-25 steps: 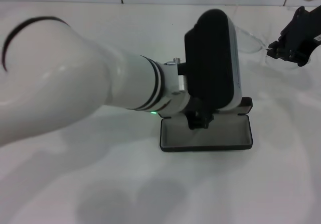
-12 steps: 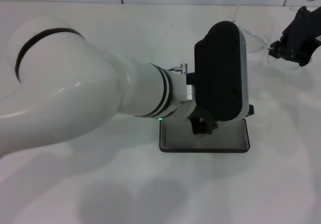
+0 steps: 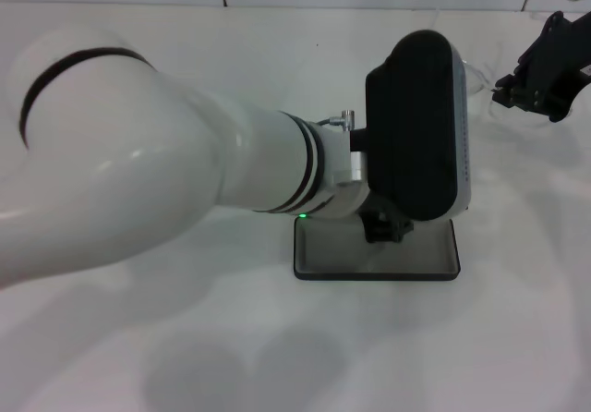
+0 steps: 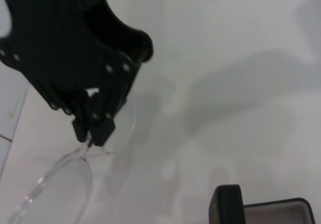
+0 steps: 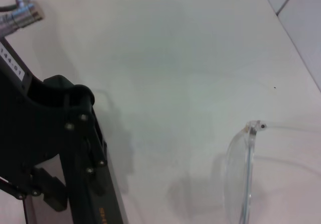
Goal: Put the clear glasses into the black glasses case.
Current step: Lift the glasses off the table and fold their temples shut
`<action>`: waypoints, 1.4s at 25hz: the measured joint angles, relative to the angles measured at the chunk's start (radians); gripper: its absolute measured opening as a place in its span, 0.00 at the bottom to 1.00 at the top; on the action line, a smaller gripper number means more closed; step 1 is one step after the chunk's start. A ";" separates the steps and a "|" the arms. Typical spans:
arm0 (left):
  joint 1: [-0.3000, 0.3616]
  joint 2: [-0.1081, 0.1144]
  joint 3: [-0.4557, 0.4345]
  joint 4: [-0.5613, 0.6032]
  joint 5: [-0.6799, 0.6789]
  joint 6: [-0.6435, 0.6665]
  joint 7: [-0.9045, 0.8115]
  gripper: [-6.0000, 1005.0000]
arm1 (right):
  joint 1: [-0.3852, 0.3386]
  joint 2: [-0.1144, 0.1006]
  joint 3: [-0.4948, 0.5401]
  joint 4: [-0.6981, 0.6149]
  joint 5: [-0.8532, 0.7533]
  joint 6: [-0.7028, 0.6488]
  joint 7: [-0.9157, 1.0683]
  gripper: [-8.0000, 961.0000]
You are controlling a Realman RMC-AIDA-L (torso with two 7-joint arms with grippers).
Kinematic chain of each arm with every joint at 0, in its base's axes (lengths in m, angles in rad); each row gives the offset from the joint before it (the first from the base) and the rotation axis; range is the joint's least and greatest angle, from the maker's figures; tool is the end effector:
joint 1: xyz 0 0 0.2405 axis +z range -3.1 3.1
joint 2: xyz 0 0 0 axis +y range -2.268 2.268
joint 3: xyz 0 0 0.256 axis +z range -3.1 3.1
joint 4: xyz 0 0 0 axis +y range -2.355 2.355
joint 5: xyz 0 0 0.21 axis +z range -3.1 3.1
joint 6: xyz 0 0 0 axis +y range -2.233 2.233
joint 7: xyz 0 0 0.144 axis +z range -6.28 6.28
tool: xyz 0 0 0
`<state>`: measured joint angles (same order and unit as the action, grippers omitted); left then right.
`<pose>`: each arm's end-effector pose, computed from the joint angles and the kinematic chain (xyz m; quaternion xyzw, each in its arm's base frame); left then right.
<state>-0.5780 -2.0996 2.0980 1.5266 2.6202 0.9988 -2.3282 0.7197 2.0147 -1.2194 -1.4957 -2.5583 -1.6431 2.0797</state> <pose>-0.0709 0.3021 -0.1159 -0.9666 0.1486 0.1091 0.1778 0.1268 0.3846 0.0648 -0.9635 0.0506 -0.1642 0.2053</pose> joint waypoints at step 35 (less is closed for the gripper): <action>0.411 0.009 -0.479 0.277 -0.926 0.071 0.485 0.32 | -0.203 0.002 0.183 -0.197 0.492 0.013 -0.135 0.06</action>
<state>-0.1673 -2.0910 1.6187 1.8040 1.6942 1.0693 -1.8428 0.5171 2.0169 -1.0366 -1.6923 -2.0662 -1.6303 1.9449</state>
